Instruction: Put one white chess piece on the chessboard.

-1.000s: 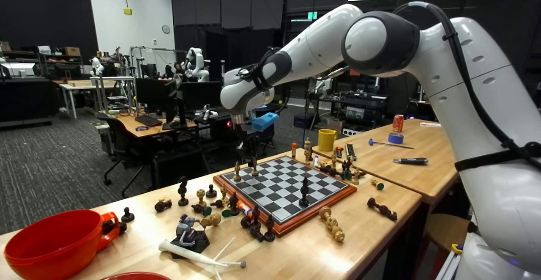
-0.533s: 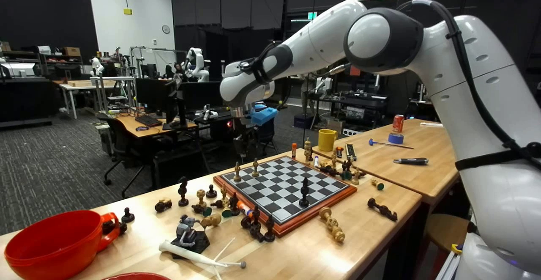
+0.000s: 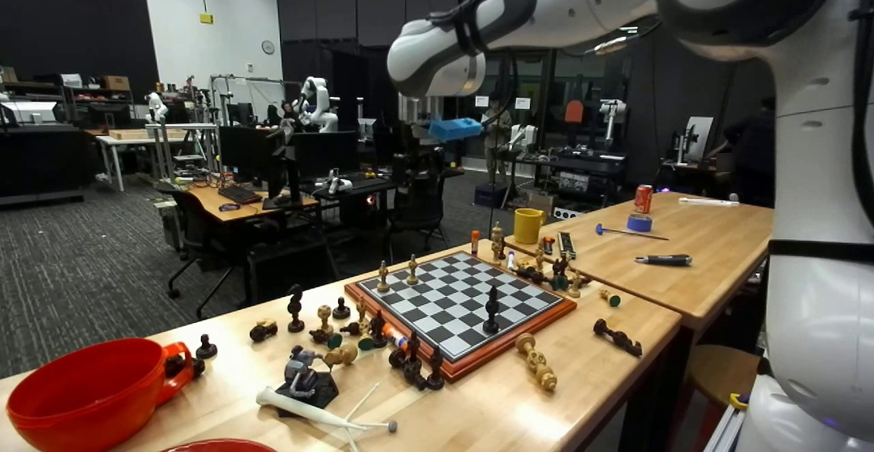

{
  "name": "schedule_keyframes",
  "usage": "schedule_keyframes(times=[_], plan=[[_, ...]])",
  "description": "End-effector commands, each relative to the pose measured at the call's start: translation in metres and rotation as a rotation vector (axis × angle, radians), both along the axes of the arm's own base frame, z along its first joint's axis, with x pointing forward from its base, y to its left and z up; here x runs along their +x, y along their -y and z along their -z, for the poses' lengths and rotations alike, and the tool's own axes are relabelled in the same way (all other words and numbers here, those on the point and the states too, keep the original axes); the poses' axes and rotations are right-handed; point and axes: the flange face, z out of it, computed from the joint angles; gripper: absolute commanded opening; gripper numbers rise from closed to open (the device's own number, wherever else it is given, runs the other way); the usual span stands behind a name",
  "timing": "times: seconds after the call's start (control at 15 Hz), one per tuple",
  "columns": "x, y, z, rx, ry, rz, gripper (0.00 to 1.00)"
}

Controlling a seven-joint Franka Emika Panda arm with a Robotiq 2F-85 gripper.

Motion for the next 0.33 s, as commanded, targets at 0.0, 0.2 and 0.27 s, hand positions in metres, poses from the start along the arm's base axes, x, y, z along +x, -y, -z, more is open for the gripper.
schedule_keyframes(times=[0.0, 0.2, 0.27], plan=[[-0.075, 0.004, -0.028, 0.044, 0.015, 0.076, 1.00], [-0.063, 0.003, -0.030, 0.040, 0.006, 0.050, 1.00], [-0.075, 0.003, -0.035, 0.042, 0.007, 0.052, 1.00]])
